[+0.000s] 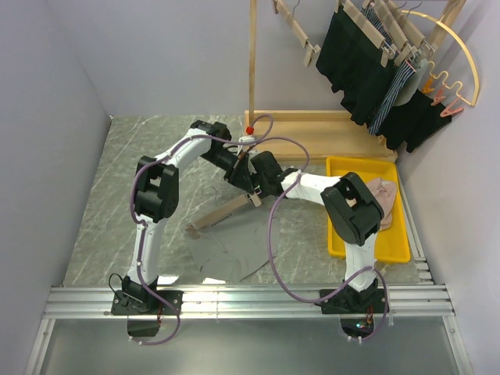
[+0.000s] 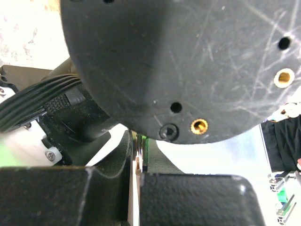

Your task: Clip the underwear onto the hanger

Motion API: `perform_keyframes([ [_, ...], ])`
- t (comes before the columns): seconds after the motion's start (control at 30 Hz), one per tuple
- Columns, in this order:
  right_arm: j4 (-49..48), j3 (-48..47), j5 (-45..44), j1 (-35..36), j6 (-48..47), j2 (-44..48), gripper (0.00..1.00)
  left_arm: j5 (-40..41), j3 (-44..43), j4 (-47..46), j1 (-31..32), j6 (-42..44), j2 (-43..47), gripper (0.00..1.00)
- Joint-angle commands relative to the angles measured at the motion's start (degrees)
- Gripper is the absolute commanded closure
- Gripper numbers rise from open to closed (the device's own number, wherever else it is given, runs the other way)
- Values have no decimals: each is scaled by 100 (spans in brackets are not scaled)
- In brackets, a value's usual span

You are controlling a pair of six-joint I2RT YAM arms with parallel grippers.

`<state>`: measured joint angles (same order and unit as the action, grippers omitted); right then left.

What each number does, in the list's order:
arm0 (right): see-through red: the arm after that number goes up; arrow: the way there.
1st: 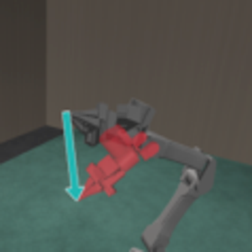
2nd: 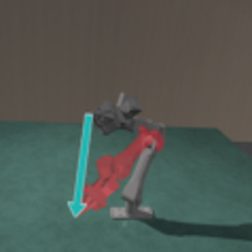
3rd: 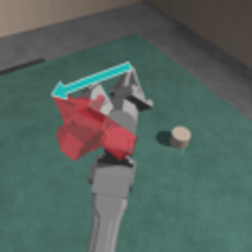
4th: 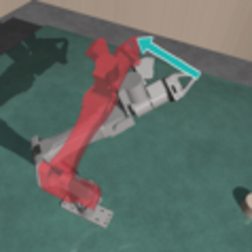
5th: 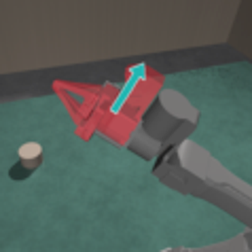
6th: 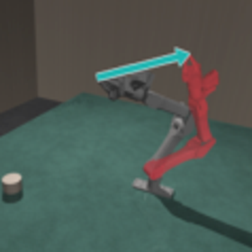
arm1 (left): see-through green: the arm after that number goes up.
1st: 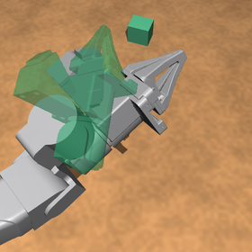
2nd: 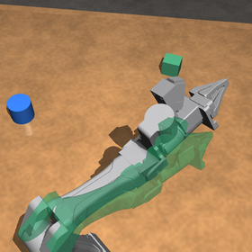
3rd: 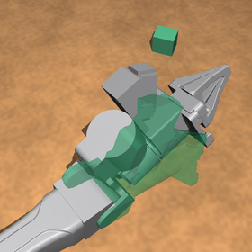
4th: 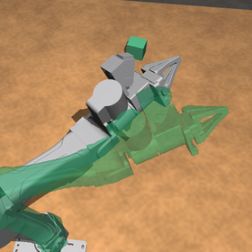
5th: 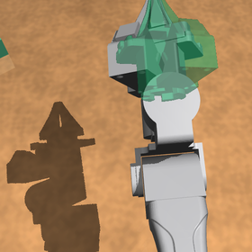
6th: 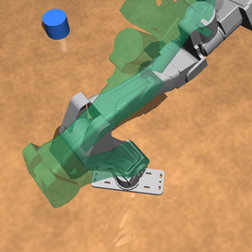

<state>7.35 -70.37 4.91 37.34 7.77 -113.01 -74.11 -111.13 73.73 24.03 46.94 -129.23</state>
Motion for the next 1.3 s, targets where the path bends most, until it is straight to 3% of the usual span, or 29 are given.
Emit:
perform_keyframes([
  [0.0,899,410,-61,142,-21,-458,63,-253,-49,-219,-21,158,258,100],
  [0.27,1040,419,203,247,40,-775,85,-245,-84,-228,-92,114,284,100],
  [0.3,1040,410,238,247,40,-784,94,-245,-75,-228,-92,114,284,100],
  [0.37,1022,445,361,168,67,-714,100,-236,-75,-211,-100,131,276,100],
  [0.8,311,1104,1873,-684,427,596,100,-157,170,-561,-232,-27,398,100],
  [1.0,3,1350,1882,-728,515,956,100,308,487,-1167,-338,-308,556,100],
  [1.27,-296,1658,1856,-869,497,1518,100,476,584,-1186,-364,-176,522,100],
])
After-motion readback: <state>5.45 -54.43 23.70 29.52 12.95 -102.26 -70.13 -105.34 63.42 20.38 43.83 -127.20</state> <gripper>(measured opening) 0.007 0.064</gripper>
